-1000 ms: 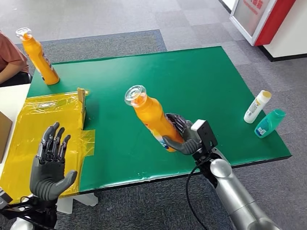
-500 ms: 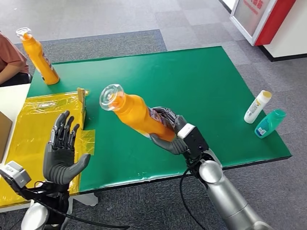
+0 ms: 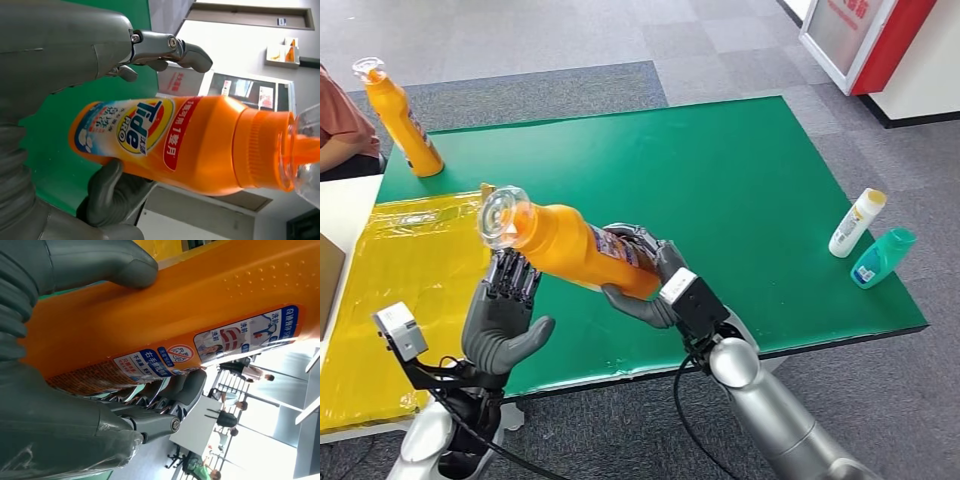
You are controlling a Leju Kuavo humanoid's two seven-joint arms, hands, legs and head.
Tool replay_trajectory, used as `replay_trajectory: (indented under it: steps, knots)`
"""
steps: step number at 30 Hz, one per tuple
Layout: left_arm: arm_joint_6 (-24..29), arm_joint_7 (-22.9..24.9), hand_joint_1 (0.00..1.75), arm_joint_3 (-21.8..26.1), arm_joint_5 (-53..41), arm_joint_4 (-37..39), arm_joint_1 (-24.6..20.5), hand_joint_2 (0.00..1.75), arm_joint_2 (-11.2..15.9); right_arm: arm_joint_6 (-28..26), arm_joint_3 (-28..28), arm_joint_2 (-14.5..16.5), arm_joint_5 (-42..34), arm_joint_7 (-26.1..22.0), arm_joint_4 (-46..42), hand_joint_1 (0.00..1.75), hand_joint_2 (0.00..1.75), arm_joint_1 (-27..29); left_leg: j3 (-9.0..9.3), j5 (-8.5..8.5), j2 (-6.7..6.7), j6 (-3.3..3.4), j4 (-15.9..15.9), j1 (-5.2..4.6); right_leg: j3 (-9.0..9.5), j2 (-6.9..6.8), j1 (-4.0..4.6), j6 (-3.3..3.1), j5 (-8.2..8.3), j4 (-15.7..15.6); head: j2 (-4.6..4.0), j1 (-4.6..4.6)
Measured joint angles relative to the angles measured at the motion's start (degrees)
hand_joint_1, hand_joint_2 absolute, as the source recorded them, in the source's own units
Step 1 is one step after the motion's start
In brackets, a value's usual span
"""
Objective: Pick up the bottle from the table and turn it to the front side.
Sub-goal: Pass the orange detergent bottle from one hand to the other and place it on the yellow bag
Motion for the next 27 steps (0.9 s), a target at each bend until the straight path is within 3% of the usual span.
replay_trajectory:
  steps: [27]
  knots:
    - [2.51,-0.12,0.0,-3.02,0.11,0.0,-1.76,1.75,-0.12,-0.01,4.56,0.81,-0.63,-1.79,-0.77,1.75,1.75,1.19,0.0,0.0,0.0,0.0,0.0,0.0,0.0,0.0,0.0,0.0,0.0,0.0,0.0,0.0]
